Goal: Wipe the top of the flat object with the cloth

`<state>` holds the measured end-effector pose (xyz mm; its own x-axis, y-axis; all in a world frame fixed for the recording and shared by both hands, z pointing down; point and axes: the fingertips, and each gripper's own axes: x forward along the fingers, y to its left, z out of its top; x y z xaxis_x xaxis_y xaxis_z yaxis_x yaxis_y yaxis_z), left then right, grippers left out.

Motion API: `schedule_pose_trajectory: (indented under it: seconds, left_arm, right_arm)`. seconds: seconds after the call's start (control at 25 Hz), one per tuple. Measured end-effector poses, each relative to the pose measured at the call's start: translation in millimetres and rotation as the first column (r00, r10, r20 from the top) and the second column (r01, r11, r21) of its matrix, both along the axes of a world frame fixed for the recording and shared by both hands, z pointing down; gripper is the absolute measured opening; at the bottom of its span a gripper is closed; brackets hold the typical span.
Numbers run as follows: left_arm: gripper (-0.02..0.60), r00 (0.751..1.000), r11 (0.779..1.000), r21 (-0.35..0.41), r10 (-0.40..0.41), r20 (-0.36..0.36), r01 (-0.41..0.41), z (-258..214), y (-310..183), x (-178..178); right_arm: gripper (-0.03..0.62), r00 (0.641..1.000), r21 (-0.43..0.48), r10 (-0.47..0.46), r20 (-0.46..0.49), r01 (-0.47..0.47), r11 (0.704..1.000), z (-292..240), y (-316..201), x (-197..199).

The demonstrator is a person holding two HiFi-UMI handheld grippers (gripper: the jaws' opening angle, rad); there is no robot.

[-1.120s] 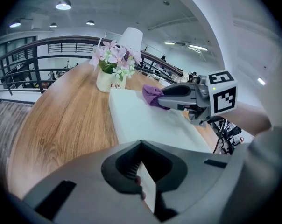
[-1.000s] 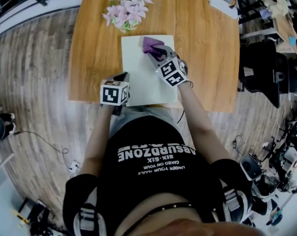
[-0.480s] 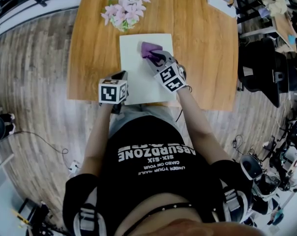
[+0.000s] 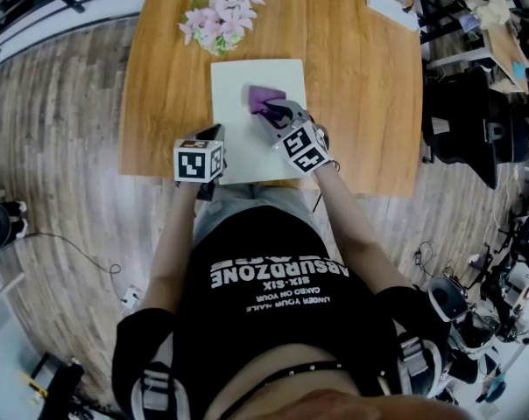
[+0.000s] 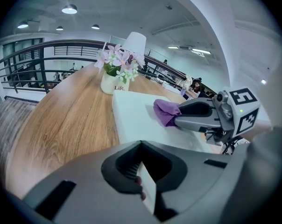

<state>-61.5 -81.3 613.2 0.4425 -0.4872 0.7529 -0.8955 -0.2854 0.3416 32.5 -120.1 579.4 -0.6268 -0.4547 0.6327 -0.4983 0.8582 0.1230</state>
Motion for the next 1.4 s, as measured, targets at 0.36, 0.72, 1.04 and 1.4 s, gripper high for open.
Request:
schedule_pose_trajectory:
  seconds: [0.36, 0.72, 1.04, 1.4]
  left_arm:
    - [0.014, 0.999, 0.999, 0.004, -0.046, -0.012, 0.046, 1.3, 1.3, -0.2]
    - [0.014, 0.995, 0.994, 0.02, -0.103, 0.0, 0.103, -0.6, 3.7, 0.7]
    - [0.014, 0.991, 0.991, -0.009, -0.133, -0.012, 0.133, -1.5, 5.4, 0.8]
    - [0.014, 0.987, 0.987, 0.006, -0.162, -0.005, 0.162, -2.1, 6.5, 0.8]
  right_arm:
    - [0.098, 0.999, -0.032, -0.035, 0.019, 0.036, 0.999, -0.1, 36.9, 1.2]
    - [0.098, 0.995, -0.061, -0.097, 0.016, 0.097, 0.993, -2.4, 78.8, 4.0]
    - [0.098, 0.99, -0.097, -0.141, 0.029, 0.143, 0.985, -4.2, 111.5, 6.6]
    - [0.098, 0.988, -0.148, -0.144, 0.061, 0.151, 0.977, -3.8, 149.4, 10.6]
